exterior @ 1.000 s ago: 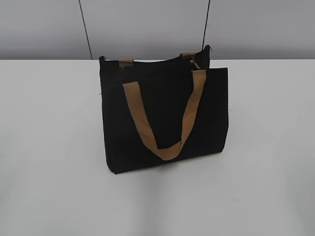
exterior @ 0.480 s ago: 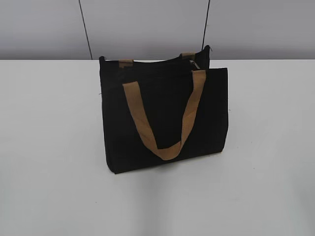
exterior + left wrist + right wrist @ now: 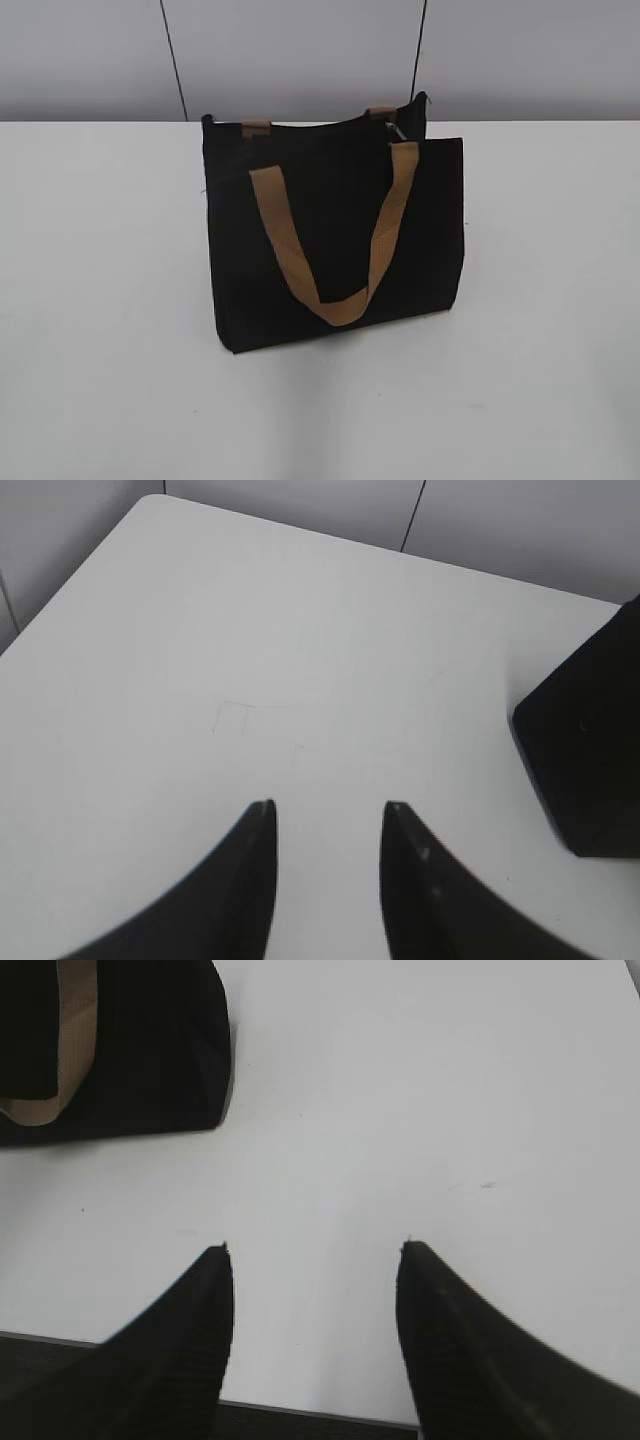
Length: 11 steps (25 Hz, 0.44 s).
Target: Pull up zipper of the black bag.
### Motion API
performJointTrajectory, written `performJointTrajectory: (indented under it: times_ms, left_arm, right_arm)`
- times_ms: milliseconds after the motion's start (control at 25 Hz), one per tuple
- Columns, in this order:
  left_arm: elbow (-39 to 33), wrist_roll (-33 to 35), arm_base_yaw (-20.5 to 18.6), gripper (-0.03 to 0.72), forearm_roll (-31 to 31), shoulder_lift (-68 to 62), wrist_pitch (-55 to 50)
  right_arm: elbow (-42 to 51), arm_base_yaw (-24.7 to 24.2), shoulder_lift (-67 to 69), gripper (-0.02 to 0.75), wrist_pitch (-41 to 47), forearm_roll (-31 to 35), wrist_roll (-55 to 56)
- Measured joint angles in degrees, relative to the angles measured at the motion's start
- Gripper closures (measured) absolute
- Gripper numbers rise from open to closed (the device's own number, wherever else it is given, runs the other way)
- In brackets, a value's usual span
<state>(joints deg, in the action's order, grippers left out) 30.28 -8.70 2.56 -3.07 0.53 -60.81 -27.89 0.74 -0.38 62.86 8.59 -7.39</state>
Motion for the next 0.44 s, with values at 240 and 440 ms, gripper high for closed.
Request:
performJointTrajectory:
  times_ms: [240,440]
  left_arm:
    - [0.0,0.0,0.0,0.449,0.0,0.0,0.0]
    - [0.0,0.0,0.0,0.449,0.0,0.0,0.0]
  right_arm:
    - [0.06,-0.03,0.0,0.327,0.0,0.25,0.0]
    - [0.06,-0.03,0.0,0.327,0.0,0.29,0.0]
